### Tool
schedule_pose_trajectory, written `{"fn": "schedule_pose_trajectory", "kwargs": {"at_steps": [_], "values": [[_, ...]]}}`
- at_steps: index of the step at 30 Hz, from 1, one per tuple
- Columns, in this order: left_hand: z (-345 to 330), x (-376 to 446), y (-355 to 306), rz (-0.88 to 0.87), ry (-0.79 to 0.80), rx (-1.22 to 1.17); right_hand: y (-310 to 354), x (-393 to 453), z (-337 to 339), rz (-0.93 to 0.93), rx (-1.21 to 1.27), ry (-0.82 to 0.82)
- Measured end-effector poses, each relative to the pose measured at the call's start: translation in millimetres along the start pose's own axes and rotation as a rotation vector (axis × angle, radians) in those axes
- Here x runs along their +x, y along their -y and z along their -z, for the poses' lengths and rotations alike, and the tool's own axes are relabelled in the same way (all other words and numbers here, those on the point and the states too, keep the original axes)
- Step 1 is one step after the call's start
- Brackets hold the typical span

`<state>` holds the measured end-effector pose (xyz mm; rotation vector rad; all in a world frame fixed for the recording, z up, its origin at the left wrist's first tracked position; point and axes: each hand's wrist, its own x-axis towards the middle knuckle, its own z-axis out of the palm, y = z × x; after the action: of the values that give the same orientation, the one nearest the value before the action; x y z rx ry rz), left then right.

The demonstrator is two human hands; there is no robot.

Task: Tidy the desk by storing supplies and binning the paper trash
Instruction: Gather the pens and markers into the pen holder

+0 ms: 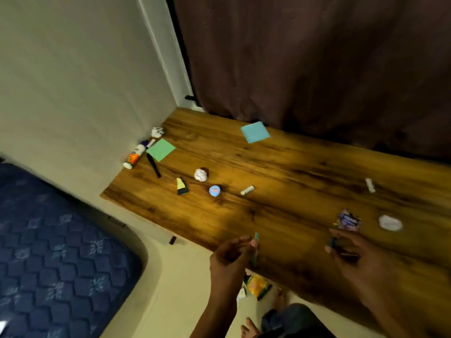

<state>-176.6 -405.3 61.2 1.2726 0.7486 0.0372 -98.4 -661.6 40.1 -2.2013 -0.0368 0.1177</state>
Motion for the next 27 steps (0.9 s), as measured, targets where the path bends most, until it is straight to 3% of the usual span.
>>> {"fn": "schedule_pose_trajectory", "kwargs": {"at_steps": [5,14,19,27], "values": [[-60.0,-30.3,17.6,0.017,0.215,0.029,-23.7,-54.1,54.0,-0.119,-0.008,-0.180],[-178.9,-87.6,50.3,0.079,0.452,0.161,-83.3,-133.1,182.3,-0.302,0.097,-0.515],[-261.6,-128.0,70.2,0.096,0.539,0.219,-123.9,-162.9,256.4,-0.367,0.149,-0.604],[-409.8,-207.8,135.3,0.133,0.776,0.443,-205.9,-197.7,367.7,-0.468,0.028,-0.696]]}}
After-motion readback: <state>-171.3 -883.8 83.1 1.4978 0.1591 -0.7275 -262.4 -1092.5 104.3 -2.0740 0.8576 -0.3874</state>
